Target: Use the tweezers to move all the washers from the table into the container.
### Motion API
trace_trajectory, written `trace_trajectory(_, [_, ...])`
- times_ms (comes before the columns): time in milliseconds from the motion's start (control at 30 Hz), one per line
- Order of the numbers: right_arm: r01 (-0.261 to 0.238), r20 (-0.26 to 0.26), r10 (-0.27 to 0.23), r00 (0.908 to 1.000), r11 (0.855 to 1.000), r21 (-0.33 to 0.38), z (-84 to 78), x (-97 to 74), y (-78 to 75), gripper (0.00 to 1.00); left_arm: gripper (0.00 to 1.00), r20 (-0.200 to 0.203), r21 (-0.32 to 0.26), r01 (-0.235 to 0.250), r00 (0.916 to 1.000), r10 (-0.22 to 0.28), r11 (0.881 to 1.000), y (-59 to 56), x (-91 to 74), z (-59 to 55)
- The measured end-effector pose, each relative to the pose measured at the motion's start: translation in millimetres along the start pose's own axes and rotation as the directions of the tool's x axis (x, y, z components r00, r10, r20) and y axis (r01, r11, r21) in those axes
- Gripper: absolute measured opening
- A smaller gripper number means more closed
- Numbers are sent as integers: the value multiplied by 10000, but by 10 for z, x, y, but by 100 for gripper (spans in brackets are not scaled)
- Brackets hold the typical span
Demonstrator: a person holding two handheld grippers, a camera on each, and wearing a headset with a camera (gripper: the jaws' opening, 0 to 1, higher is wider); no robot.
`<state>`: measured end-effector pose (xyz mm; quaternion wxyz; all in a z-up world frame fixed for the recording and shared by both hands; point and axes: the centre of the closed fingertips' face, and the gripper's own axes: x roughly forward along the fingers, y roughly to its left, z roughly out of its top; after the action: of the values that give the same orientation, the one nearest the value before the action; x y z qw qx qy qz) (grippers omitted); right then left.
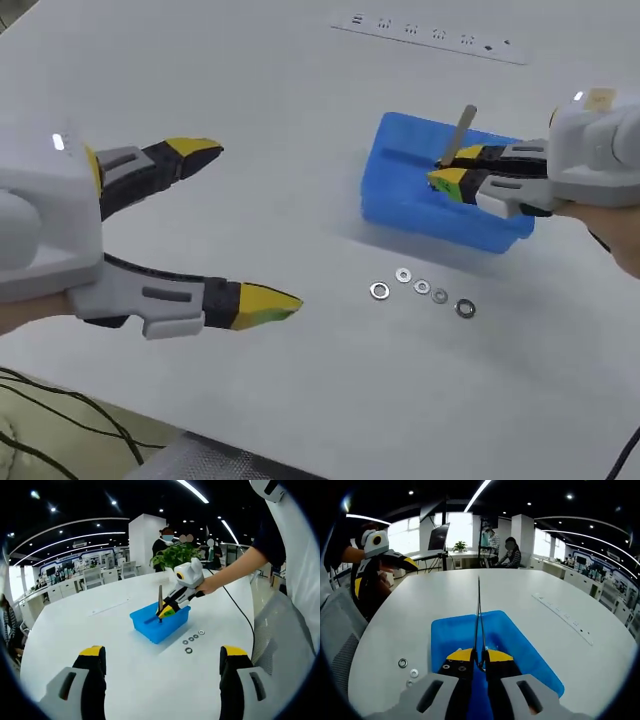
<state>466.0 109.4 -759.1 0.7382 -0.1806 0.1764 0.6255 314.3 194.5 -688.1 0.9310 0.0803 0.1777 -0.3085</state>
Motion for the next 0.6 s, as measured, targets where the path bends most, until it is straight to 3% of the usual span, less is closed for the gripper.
trace_trajectory(267, [-139, -98, 140, 9999, 9998, 167, -34, 29, 46, 10, 100, -192, 176, 96, 9998, -93, 9998, -17, 5, -4])
trace_trajectory(600, [15, -5, -15, 10000, 9997, 260, 5, 12, 1, 10, 100, -445, 324, 36, 9990, -21, 9995, 71, -98, -34])
